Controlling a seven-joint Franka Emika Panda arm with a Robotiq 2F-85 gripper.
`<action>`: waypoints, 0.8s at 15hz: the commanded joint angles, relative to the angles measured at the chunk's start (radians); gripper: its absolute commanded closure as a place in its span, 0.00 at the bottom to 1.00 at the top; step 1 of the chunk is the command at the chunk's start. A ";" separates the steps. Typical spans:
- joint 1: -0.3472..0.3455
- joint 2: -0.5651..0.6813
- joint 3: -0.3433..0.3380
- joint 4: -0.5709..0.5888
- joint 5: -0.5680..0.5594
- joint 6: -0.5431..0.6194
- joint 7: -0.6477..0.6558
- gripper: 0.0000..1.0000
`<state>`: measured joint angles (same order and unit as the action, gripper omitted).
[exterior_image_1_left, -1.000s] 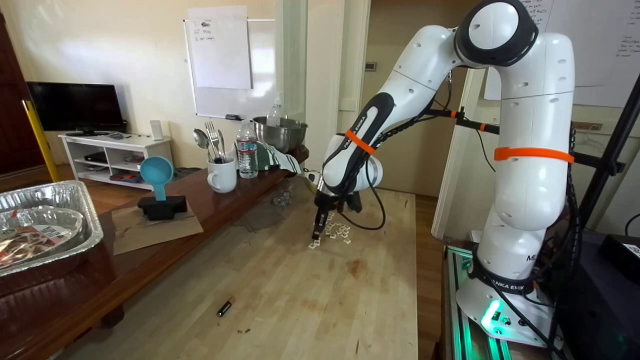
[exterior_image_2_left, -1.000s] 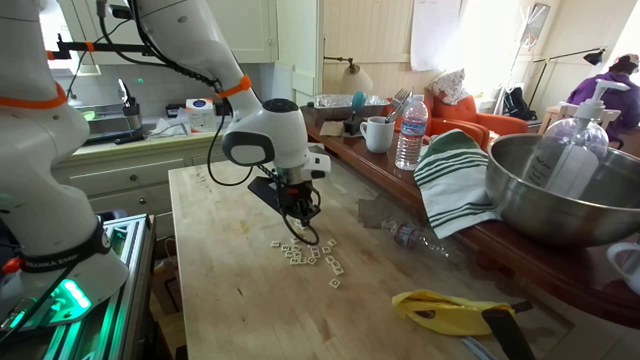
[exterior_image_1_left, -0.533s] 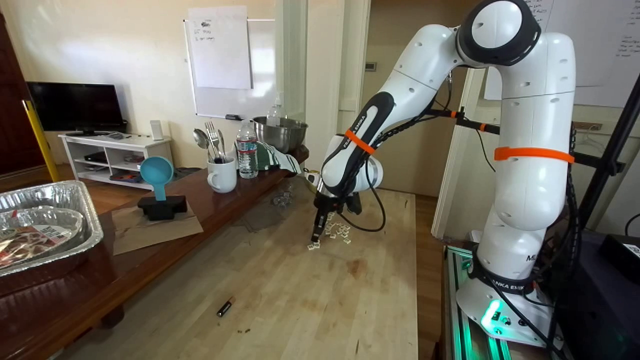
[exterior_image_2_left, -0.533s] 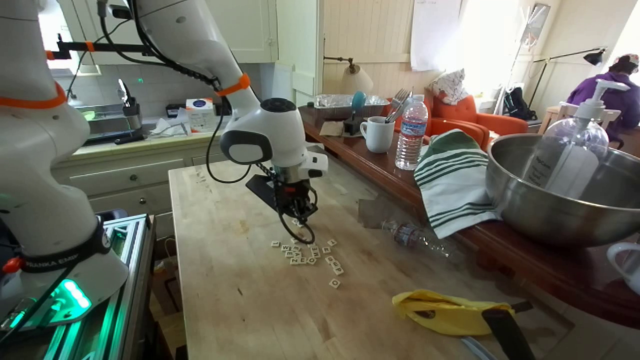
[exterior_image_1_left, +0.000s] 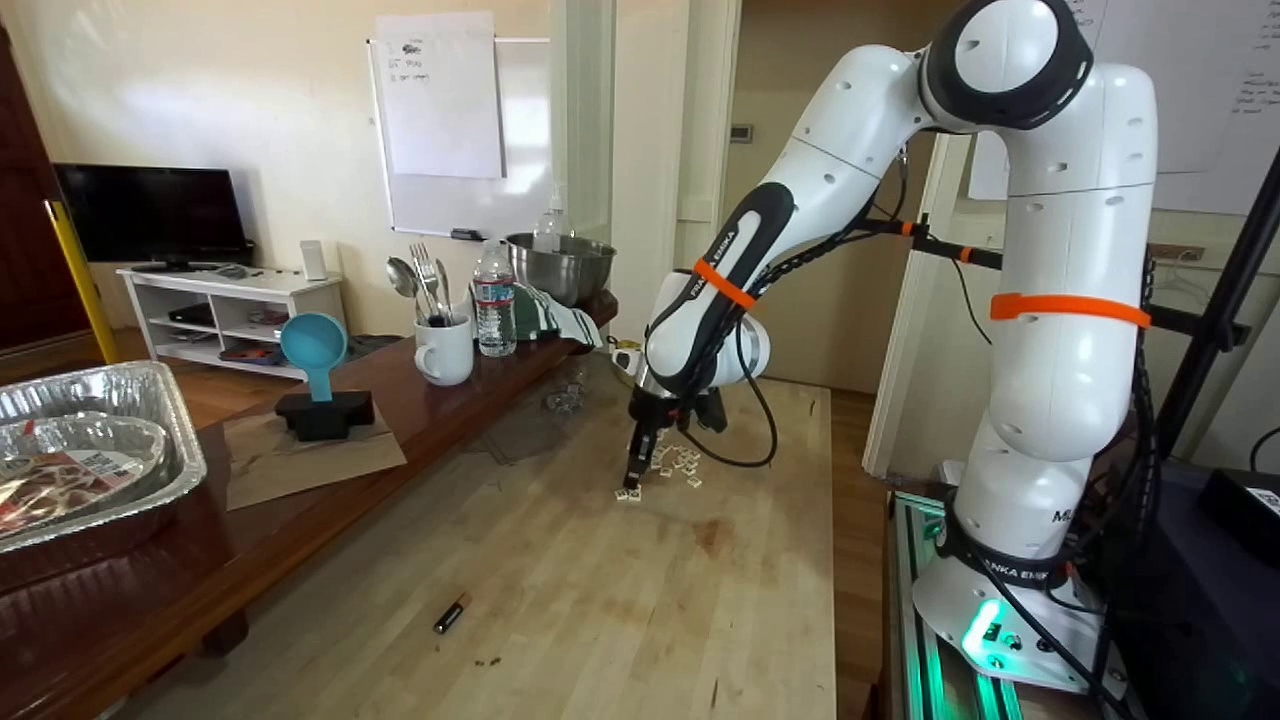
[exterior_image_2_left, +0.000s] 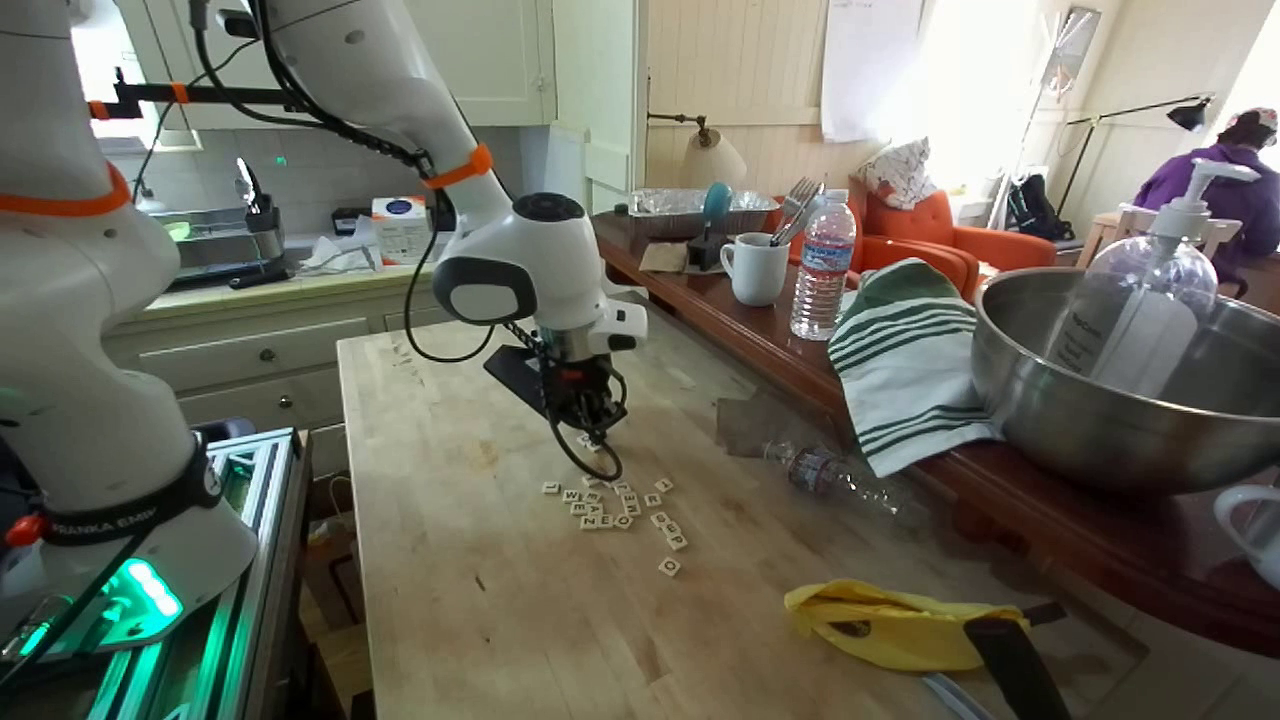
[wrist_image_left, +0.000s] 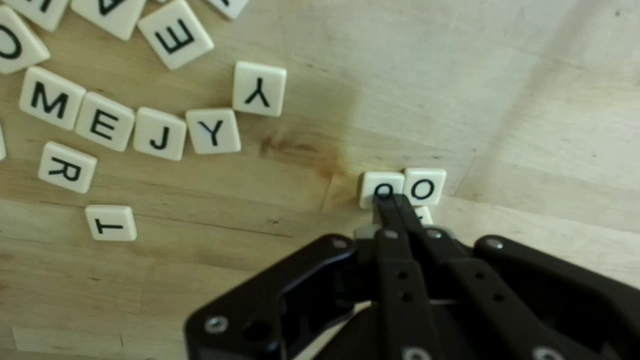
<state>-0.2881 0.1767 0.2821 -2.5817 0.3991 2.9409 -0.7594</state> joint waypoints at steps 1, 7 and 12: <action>-0.016 -0.034 0.032 -0.030 0.047 -0.001 -0.041 1.00; -0.022 -0.024 0.063 -0.024 0.094 0.036 -0.072 1.00; -0.030 -0.003 0.099 -0.008 0.177 0.090 -0.105 1.00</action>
<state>-0.2959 0.1634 0.3472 -2.5905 0.5144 2.9939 -0.8196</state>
